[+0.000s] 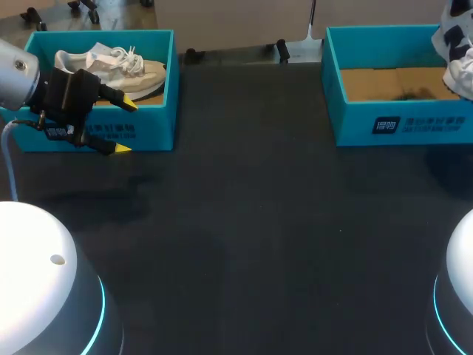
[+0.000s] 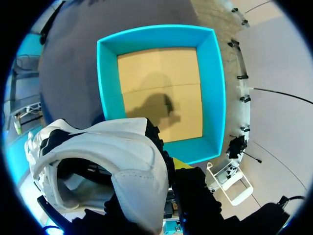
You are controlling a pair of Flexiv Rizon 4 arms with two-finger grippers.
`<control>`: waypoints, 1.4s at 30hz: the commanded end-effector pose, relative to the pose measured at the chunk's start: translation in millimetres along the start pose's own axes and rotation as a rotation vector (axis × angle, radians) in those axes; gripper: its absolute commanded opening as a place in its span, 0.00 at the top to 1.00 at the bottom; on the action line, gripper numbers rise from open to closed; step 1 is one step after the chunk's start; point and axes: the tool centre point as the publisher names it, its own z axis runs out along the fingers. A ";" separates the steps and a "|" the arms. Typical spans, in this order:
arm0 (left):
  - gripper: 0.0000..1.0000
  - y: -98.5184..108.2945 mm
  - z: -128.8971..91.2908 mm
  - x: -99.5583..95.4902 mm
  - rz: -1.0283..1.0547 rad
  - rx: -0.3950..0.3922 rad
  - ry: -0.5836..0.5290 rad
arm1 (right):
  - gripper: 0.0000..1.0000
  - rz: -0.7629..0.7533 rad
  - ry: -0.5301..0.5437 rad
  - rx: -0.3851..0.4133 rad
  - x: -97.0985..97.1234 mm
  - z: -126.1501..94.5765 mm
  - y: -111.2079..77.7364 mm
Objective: Take the shoe out of the shoebox, open the shoe tongue, remove and reinsert the insole, then place the shoe into the shoebox
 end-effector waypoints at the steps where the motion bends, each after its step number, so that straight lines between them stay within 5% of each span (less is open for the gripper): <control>1: 0.00 -0.2 0.1 0.1 0.000 -0.003 0.001 | 1.00 0.020 -0.024 -0.015 1.7 2.7 -6.3; 21: 0.00 -0.2 0.1 0.1 0.000 -0.003 0.001 | 1.00 0.142 -0.006 -0.014 7.8 34.2 -54.2; 42: 0.00 -0.2 0.1 0.1 0.000 -0.003 0.001 | 1.00 1.262 0.174 0.055 36.1 32.4 -67.3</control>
